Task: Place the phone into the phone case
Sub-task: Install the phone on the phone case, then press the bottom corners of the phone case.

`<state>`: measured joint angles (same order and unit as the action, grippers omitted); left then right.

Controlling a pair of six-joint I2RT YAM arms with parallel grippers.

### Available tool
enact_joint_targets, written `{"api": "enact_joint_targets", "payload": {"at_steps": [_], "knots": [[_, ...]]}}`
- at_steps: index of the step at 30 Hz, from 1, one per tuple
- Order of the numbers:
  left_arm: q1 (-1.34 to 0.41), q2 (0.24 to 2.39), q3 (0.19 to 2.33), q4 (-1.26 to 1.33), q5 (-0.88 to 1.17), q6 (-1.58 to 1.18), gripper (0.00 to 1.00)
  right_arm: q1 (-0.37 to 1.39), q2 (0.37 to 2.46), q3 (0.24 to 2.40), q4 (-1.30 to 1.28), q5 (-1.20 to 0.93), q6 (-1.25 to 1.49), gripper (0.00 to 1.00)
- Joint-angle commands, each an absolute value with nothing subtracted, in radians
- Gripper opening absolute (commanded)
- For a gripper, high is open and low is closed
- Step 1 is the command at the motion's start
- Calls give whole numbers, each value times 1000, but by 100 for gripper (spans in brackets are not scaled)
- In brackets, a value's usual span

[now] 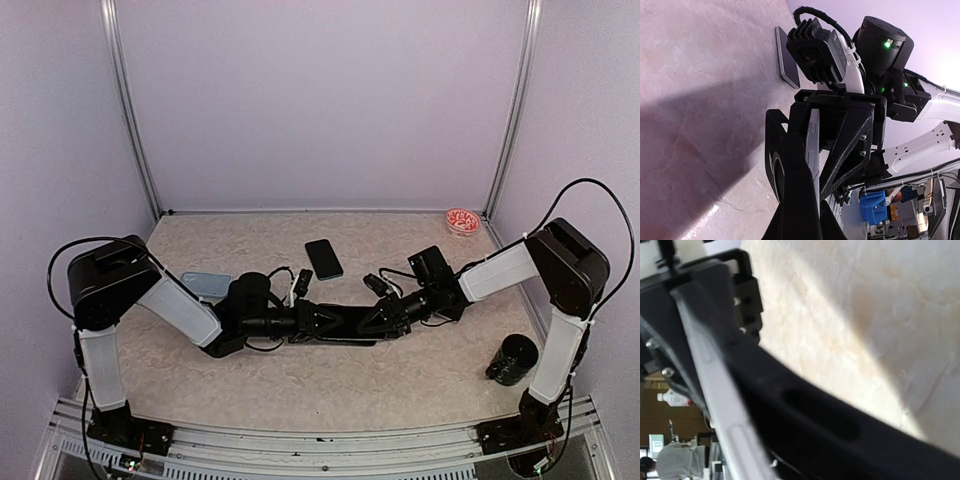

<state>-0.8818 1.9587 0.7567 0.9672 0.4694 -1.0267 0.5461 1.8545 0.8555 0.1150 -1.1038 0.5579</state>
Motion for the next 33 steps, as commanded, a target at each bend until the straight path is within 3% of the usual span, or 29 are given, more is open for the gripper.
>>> {"api": "enact_joint_targets", "payload": {"at_steps": [1, 3, 10, 27, 33], "knots": [[-876, 1909, 762, 1110, 507, -1030, 5, 522, 1846, 854, 65, -1011, 580, 53], [-876, 1907, 760, 1104, 505, -1026, 3, 520, 1837, 854, 69, -1010, 584, 61], [-874, 1903, 754, 1101, 498, -1022, 3, 517, 1822, 863, 44, -1016, 577, 65], [-856, 1842, 745, 1017, 492, -952, 4, 428, 1605, 857, -185, -924, 454, 65], [-856, 1813, 737, 1018, 508, -925, 13, 410, 1567, 843, -162, -909, 456, 65]]}}
